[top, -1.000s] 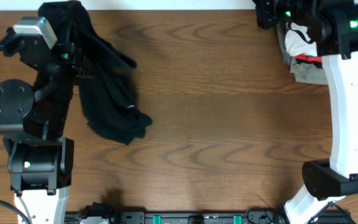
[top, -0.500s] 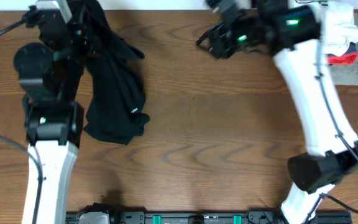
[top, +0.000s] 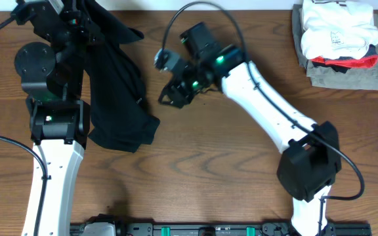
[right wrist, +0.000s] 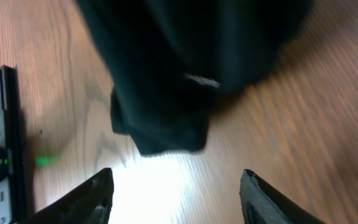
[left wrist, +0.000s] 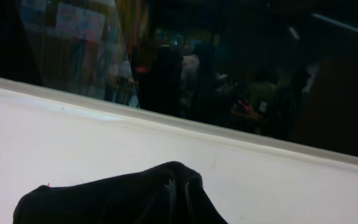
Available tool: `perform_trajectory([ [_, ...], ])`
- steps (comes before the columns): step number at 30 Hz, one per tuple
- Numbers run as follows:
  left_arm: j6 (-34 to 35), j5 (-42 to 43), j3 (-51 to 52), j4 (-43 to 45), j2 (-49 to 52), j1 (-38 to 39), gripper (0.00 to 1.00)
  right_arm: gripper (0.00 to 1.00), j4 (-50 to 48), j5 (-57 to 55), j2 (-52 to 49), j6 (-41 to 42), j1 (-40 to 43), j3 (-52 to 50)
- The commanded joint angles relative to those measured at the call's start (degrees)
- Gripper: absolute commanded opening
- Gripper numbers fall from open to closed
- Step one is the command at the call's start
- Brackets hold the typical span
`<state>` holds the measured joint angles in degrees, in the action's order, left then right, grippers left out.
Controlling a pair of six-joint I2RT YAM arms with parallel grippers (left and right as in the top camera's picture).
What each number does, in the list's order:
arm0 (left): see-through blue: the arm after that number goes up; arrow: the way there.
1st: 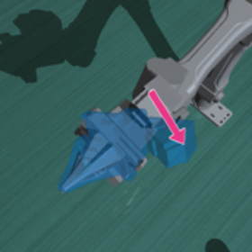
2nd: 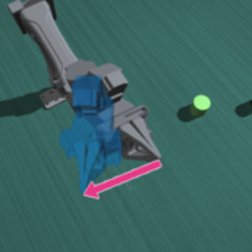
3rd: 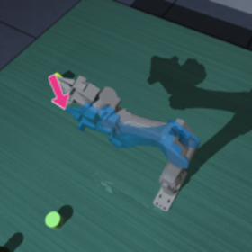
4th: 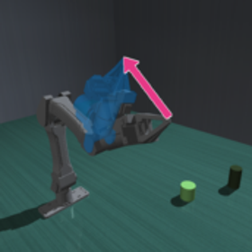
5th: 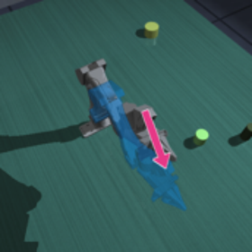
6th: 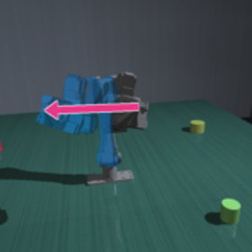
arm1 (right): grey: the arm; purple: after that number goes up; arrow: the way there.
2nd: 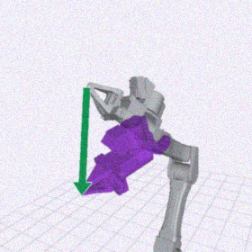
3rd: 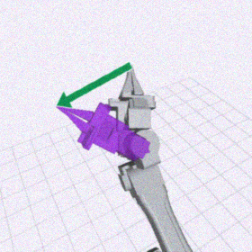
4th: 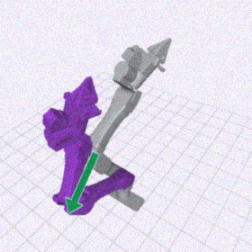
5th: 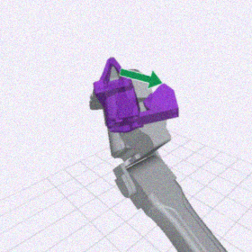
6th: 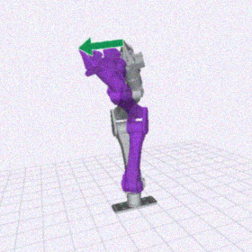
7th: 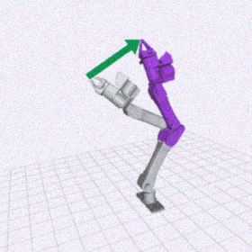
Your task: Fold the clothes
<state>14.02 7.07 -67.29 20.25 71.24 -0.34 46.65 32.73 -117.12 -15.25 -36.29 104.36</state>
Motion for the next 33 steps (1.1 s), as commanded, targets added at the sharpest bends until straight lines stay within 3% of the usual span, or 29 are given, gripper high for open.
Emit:
perform_trajectory([
  [1, 1.77, -0.72, -1.31, 1.42, -0.94, -0.24, 0.06, 0.68, -3.72, 1.36, -0.22, -0.68, -2.38, -2.93],
  [12, 3.91, -0.7, -2.38, 2.19, -1.07, -0.24, 0.06, 0.84, -19.98, 1.81, -0.22, -0.63, -6.27, -10.05],
  [19, 4.76, -0.68, -2.38, 2.16, -1.36, -0.24, 0.06, 0.85, -30.99, -0.96, -3.21, 3.54, -9.16, -11.47],
  [21, 4.74, -0.68, -2.38, 2.12, -1.68, -0.24, 0.06, 0.76, -32.28, -1.22, -4.76, 5.05, -9.49, -11.47],
  [22, 4.72, -0.68, -2.38, 2.08, -1.79, -0.24, 0.06, 0.62, -32.33, -1.25, -5.29, 5.64, -9.49, -11.47],
  [23, 4.63, -0.72, -2.38, 1.88, -1.99, -0.26, 0.06, 0.38, -32.04, -1.36, -5.77, 6.16, -9.49, -11.47],
  [24, 3.96, -0.72, -2.38, 1.64, -2.14, -0.33, 0.06, 0.21, -31.39, -1.95, -5.79, 6.86, -9.29, -11.47],
  [26, 3.15, -0.81, -2.38, 0.83, -2.43, -0.72, 0.06, 0.03, -30.23, -3.78, -5.64, 7.76, -8.5, -11.45],
  [33, 3.17, -3.8, -2.38, -1.95, -2.51, -4.39, 0.06, 0.01, -22.73, -5.01, 0.31, 7.93, -1.27, -10.62],
])
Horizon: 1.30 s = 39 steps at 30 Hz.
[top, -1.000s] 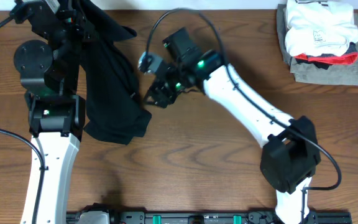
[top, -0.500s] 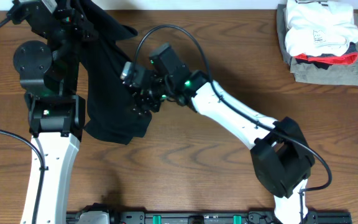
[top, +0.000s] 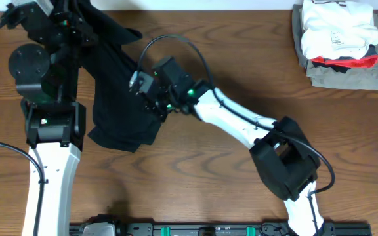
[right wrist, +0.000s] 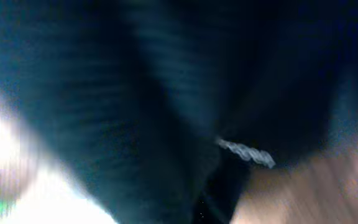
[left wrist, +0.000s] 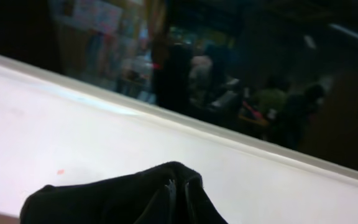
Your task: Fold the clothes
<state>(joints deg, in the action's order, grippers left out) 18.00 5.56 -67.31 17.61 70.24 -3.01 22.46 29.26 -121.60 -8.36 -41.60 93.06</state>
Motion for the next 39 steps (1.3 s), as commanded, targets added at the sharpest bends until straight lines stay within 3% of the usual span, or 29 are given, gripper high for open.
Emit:
perform_trajectory([
  [1, -0.79, -2.38, -2.36, 0.7, -1.51, -2.64, 0.06, 0.01, 3.13, -2.05, 6.38, 1.05, 5.75, 1.16],
  [9, -0.48, -2.43, -2.36, 0.59, -2.62, -9.18, 0.06, 0.01, 10.75, -1.81, 19.04, -1.81, 19.5, 7.67],
  [15, -0.11, -2.43, -2.36, -0.59, -5.03, -10.23, 0.06, 0.01, 13.97, -2.05, 25.57, -5.35, 25.4, 10.75],
  [19, -0.07, -2.4, -2.36, -5.42, -7.5, -10.21, 0.06, 0.01, 16.68, -2.34, 28.15, -6.78, 26.62, 11.08],
  [31, -0.11, -1.97, -2.36, -32.57, -11.65, -10.16, 0.06, 0.01, 29.16, -8.98, 28.63, -6.73, 26.77, 11.08],
  [39, -0.09, -1.95, -2.34, -32.98, -9.14, -10.16, 0.06, 0.01, 26.1, -11.08, 26.8, -7.58, 27.45, 11.06],
])
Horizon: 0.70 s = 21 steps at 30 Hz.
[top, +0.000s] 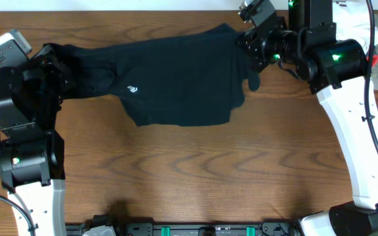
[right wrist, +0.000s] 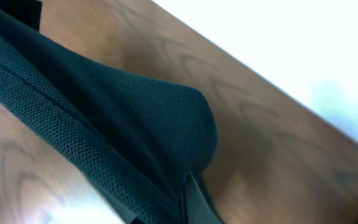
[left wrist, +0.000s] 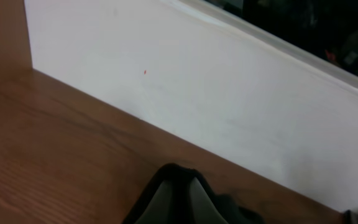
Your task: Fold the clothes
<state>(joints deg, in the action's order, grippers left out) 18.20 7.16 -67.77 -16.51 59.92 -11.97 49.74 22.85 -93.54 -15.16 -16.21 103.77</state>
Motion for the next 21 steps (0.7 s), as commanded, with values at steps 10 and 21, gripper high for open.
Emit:
perform_trajectory([
  [10, -0.31, -1.62, -1.86, -3.63, 4.44, -1.2, 0.25, 0.01, -1.18, -4.66, -4.72, -0.76, 2.05, 0.35],
  [21, -0.57, 3.61, -1.79, -13.66, 9.64, 1.75, 0.29, 0.01, 0.92, -4.63, -5.11, -0.37, 1.99, 0.0],
])
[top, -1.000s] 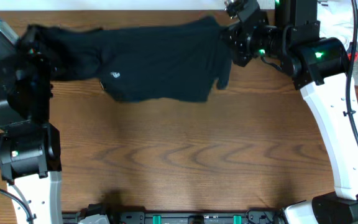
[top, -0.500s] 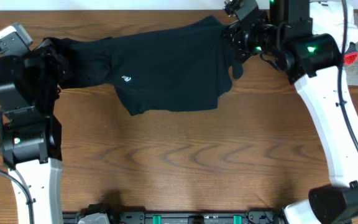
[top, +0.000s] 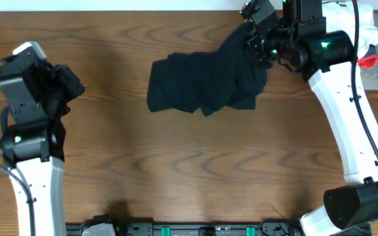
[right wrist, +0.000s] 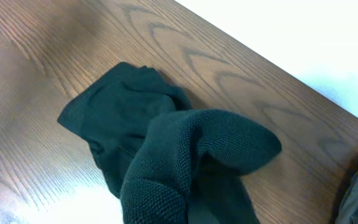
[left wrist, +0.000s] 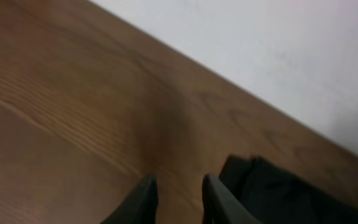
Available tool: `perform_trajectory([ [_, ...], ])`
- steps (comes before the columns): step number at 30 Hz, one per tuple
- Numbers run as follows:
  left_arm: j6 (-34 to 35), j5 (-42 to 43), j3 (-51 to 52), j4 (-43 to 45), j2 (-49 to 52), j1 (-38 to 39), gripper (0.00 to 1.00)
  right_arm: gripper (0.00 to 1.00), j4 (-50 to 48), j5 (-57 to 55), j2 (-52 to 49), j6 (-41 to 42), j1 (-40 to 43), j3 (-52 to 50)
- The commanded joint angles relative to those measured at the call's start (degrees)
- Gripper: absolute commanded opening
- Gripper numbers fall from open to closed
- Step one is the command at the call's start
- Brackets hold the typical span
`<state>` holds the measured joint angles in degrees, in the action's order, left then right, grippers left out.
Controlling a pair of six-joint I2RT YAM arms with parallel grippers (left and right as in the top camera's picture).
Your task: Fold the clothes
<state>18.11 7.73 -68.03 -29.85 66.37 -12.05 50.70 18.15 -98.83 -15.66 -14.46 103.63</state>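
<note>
A black garment [top: 202, 85] lies crumpled on the table at the back, right of the middle. Its right upper end rises to my right gripper [top: 256, 40], which is shut on it. In the right wrist view the bunched knit cloth [right wrist: 191, 162] fills the foreground and hides the fingers. My left gripper [top: 75, 86] is far to the left, open, with bare wood between its fingers [left wrist: 146, 193]. Only the garment's dark edge [left wrist: 291, 196] shows at the right of the left wrist view.
A stack of folded clothes, white, red [top: 367, 61] and grey, sits at the back right corner, partly behind the right arm. A white wall [left wrist: 278, 50] runs along the table's far edge. Bare wooden tabletop [top: 189, 170] spans the front.
The garment was stretched flat between both grippers along the back of the table. My left gripper has let go and now stands open; the cloth has collapsed into a heap near the right gripper.
At first the garment hung from my left gripper at the far left, with the right gripper open beside it. Then the right gripper was against the cloth. Later both held it spread wide. Now only the right holds it, crumpled.
</note>
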Motion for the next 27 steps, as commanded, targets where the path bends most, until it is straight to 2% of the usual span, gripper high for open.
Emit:
perform_trajectory([
  [1, -0.81, 3.39, -1.53, -0.09, 4.68, 2.89, 0.29, 0.01, -0.02, 0.09, -0.09, 0.46, 0.24, 0.11],
  [4, -4.07, 3.87, -1.53, 0.66, 9.31, 6.62, 0.3, 0.05, 0.57, 0.07, -0.96, 0.63, 0.24, 0.09],
  [10, -11.56, 3.91, -1.53, 1.11, 16.02, 14.8, 0.3, 0.01, 1.2, 0.02, -2.25, 0.63, 0.92, 0.07],
  [15, -20.55, 9.84, -1.53, 0.98, 20.31, 22.58, 0.3, 0.01, 1.14, 0.07, -2.45, 0.63, 2.29, 0.09],
  [18, -25.18, 9.81, -1.53, 2.1, 23.5, 27.47, 0.3, 0.01, 1.16, 0.07, -2.45, 0.66, 2.89, 0.09],
  [23, -28.68, 9.55, -1.53, 6.16, 29.05, 34.01, 0.29, 0.01, 1.22, 0.07, -2.47, 0.63, 3.39, 0.07],
  [27, -28.79, 7.61, -1.53, 8.33, 32.85, 36.46, 0.29, 0.01, 1.62, 0.07, -2.47, 0.63, 3.5, 0.07],
])
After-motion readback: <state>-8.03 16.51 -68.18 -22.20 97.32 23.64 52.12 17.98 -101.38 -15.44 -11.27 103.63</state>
